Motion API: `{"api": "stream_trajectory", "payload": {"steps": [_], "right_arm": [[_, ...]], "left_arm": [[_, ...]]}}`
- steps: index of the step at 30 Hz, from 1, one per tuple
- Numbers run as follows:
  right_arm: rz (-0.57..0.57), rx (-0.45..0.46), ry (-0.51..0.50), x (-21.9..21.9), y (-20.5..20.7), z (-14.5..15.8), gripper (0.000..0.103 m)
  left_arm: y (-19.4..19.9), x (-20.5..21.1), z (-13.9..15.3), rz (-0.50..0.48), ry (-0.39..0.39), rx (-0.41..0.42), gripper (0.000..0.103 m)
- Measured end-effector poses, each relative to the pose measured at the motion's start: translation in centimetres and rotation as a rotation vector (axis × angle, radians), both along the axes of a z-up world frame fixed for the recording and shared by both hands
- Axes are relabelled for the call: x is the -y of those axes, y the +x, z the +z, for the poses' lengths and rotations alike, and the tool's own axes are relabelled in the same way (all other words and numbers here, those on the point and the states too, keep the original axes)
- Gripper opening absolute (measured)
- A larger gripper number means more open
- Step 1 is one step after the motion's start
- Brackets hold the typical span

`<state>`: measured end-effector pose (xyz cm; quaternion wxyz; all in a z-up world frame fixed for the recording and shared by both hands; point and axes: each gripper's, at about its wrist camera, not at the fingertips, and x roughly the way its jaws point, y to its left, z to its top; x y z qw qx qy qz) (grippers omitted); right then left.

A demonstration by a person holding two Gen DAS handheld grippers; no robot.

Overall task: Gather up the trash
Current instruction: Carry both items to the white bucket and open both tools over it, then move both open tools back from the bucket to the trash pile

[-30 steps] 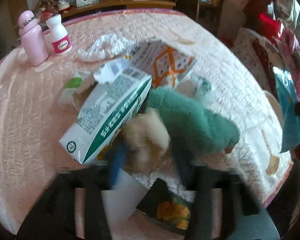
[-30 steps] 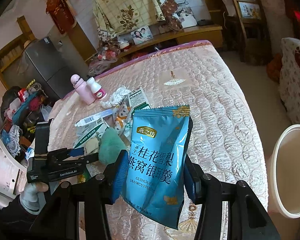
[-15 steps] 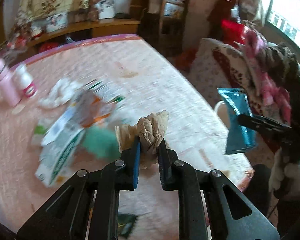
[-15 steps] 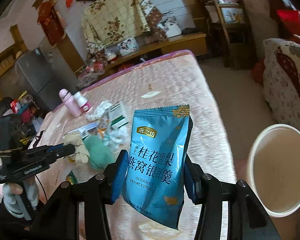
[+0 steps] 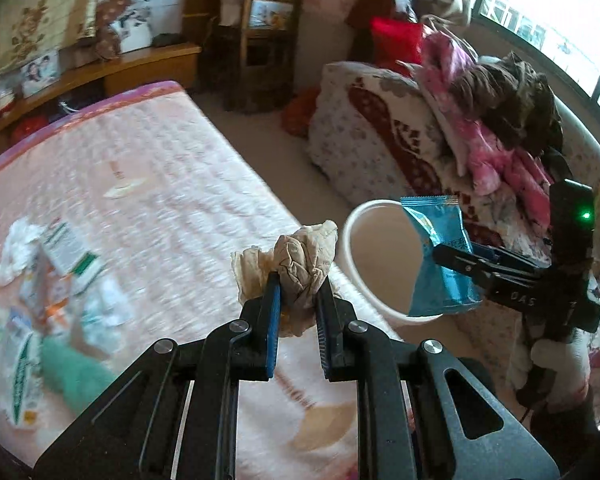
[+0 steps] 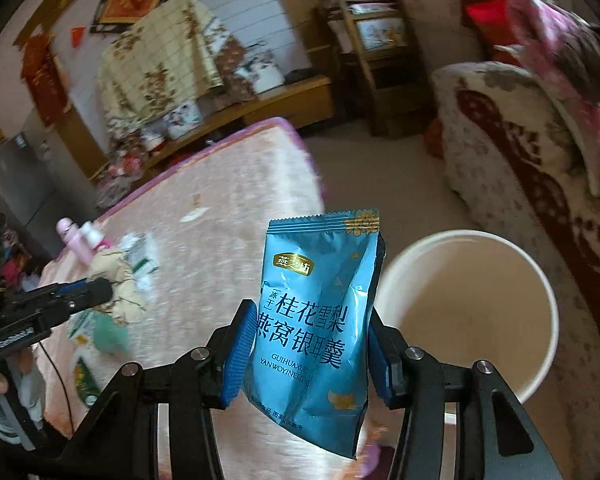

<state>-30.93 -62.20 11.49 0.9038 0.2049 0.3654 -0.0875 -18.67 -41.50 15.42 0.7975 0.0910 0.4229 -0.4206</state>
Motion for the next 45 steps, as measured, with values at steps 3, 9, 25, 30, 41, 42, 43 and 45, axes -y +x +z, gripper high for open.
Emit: {"api": "stream_trajectory", "payload": {"steps": [3, 9, 25, 30, 41, 42, 43, 45], "right_arm": [[-0.046, -0.025, 0.001, 2.3, -0.8, -0.9, 0.049], [-0.106, -0.059, 0.009, 5.7, -1.4, -2.7, 0.049], [-0.236, -0.135, -0.089, 9.4, -1.5, -6.0, 0.067], [-0.29, -0.125, -0.089, 10.4, -2.3, -6.0, 0.08], [-0.239, -0.121, -0.037, 8.9, -2.0, -6.3, 0.08], [-0.234, -0.119, -0.037, 8.7, -1.9, -6.2, 0.08], [-0.227, -0.116, -0.039, 8.4, -1.8, -6.0, 0.08], [-0.21, -0.109, -0.045, 7.8, -1.6, -5.6, 0.08]], "left_arm": [[-0.3, 2.4, -0.5, -0.024, -0.002, -0.026, 0.013], [-0.4, 6.4, -2.1, -0.067, -0.024, -0.105, 0.014], [-0.5, 13.8, -6.7, -0.104, -0.166, -0.283, 0.066], [-0.7, 14.4, -6.8, -0.115, -0.172, -0.277, 0.066], [0.0, 10.6, -5.8, -0.034, -0.122, -0.197, 0.066], [0.0, 10.3, -5.7, -0.023, -0.113, -0.184, 0.066], [0.1, 9.8, -5.7, -0.01, -0.104, -0.169, 0.066], [0.1, 8.6, -5.3, 0.03, -0.087, -0.134, 0.066]]}}
